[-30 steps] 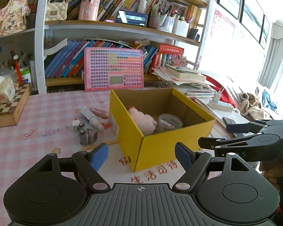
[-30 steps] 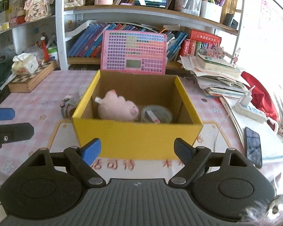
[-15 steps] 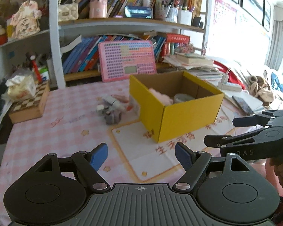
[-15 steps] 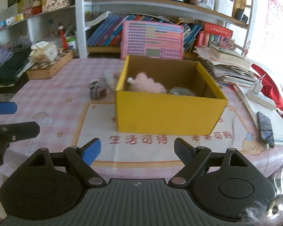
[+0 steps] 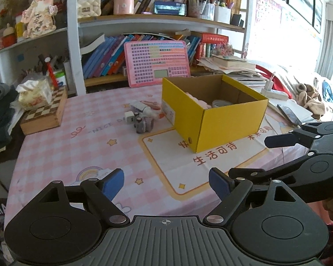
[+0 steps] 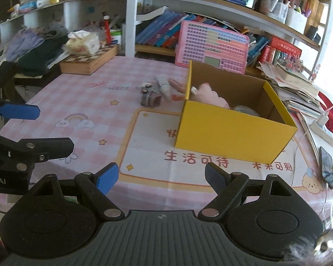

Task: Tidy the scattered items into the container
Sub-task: 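Withdraw both grippers up and away from the yellow box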

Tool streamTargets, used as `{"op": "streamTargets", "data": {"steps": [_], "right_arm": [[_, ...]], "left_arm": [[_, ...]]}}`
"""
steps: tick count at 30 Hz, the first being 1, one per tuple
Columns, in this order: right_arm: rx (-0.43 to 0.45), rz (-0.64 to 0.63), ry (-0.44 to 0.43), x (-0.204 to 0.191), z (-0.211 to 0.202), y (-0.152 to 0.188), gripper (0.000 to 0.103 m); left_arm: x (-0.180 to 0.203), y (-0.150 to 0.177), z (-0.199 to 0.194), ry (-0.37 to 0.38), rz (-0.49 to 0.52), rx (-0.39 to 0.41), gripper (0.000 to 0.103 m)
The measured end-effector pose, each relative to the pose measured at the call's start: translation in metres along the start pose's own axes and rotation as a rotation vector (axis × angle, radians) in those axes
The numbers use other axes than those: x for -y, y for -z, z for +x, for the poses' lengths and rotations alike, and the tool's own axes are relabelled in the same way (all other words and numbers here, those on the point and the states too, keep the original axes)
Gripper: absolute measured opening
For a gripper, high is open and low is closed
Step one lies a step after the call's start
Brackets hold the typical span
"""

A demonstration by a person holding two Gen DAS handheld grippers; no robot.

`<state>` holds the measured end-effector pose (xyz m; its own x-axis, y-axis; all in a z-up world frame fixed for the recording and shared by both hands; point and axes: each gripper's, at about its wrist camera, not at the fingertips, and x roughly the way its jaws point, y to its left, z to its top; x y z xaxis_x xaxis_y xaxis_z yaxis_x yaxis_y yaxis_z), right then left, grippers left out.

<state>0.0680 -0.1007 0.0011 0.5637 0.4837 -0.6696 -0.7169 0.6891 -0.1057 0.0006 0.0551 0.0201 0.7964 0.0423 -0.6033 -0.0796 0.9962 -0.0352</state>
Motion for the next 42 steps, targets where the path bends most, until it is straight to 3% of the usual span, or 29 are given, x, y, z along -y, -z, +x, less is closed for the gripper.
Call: {"op": "streamTargets", "data": {"steps": [23, 42], "right_arm": [[-0.007, -0.110, -0.060, -0.034, 0.000, -0.001, 0.085], [0.000, -0.155, -0.110, -0.039, 0.021, -0.016, 0.085]], "left_arm": [[-0.018, 0.009, -0.015, -0.055, -0.062, -0.008, 0.087], [-0.033, 0.005, -0.006, -0.120, -0.107, -0.019, 0.087]]}}
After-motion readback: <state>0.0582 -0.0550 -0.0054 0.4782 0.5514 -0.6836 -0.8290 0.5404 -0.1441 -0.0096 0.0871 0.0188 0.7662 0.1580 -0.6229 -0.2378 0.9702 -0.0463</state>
